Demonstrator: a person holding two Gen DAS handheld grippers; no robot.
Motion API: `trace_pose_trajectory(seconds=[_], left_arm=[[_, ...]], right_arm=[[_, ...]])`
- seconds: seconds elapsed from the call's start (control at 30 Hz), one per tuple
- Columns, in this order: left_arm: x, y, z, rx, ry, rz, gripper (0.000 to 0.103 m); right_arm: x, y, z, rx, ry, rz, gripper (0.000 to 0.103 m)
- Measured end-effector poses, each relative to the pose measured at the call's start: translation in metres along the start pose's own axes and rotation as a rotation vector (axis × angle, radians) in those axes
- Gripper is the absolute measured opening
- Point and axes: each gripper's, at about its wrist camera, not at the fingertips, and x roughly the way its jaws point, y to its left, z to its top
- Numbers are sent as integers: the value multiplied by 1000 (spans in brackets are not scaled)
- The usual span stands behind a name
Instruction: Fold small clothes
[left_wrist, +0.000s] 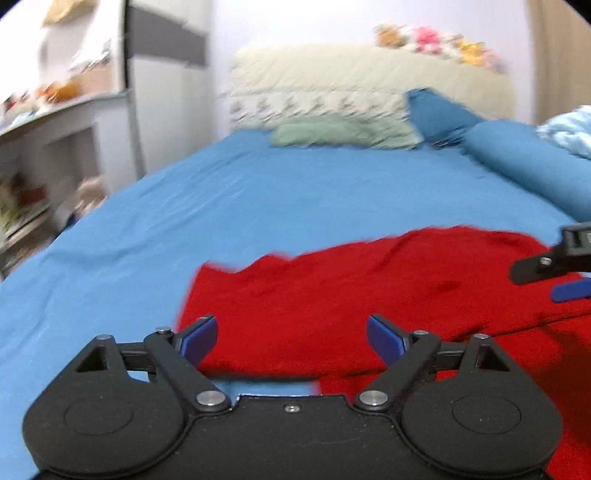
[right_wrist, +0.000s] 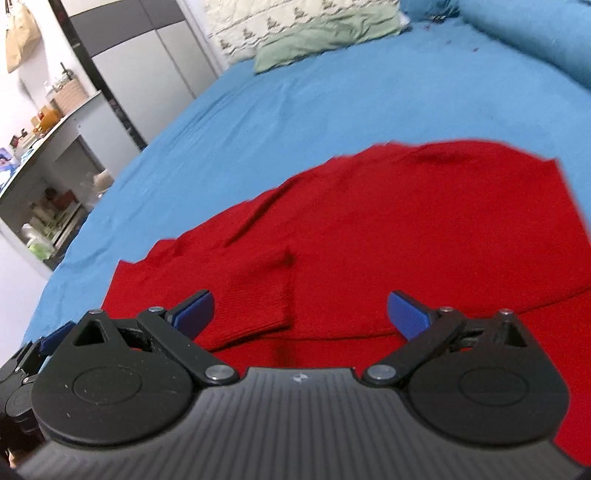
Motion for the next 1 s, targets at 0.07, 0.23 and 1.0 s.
trace_pose_trajectory(seconds=[0.07,0.23,1.0], left_arm=[[7,17,-3,-51,28,20,90],[16,36,-6,-96,61,15,90],[14,32,-15,-101,83,-9,91]], right_arm=[[11,10,-9,3,13,3,103],[34,30,-24,-42,-10,-45,86],[25,69,20,-190,-157,-51,23]])
